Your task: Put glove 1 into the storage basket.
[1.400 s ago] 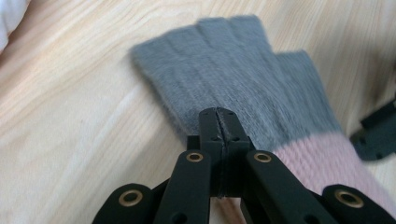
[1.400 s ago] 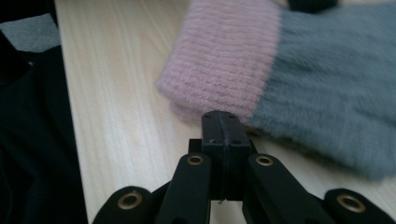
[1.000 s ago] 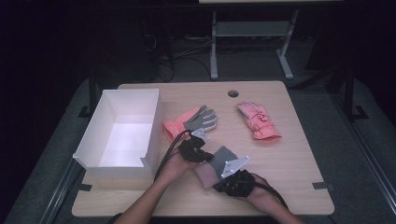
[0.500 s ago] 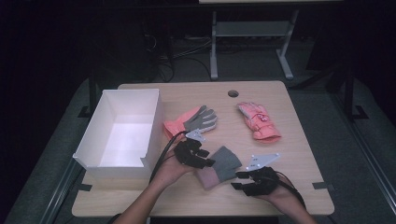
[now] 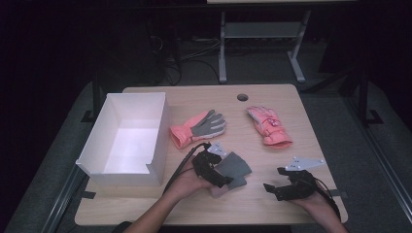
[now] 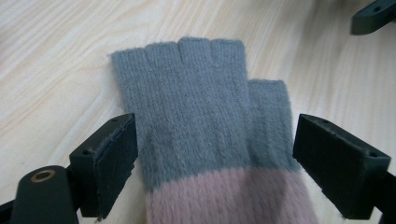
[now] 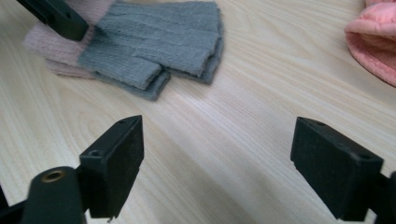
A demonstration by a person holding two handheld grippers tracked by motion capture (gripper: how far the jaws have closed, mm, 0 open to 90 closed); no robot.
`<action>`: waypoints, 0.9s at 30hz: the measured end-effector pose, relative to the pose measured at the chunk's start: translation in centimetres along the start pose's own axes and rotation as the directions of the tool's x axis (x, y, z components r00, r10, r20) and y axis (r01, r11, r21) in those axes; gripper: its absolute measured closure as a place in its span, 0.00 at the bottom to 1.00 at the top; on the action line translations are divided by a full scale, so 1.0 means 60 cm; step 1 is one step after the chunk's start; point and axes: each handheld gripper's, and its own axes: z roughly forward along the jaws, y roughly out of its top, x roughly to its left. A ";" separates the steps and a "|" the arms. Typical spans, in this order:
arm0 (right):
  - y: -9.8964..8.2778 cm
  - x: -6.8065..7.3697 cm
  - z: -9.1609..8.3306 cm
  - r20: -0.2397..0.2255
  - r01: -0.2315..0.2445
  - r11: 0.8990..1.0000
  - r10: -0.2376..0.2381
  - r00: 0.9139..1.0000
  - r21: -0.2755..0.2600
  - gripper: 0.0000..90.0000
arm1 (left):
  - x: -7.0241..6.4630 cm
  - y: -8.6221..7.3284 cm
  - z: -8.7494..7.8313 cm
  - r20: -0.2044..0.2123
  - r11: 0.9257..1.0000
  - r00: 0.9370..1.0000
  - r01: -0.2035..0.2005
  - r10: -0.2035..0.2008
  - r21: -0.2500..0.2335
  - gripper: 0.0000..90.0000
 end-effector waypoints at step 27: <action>-0.003 -0.002 0.003 0.039 0.002 1.000 -0.002 0.999 0.002 0.16 | 0.000 -0.010 0.033 -0.022 0.998 1.000 0.004 -0.003 0.060 0.21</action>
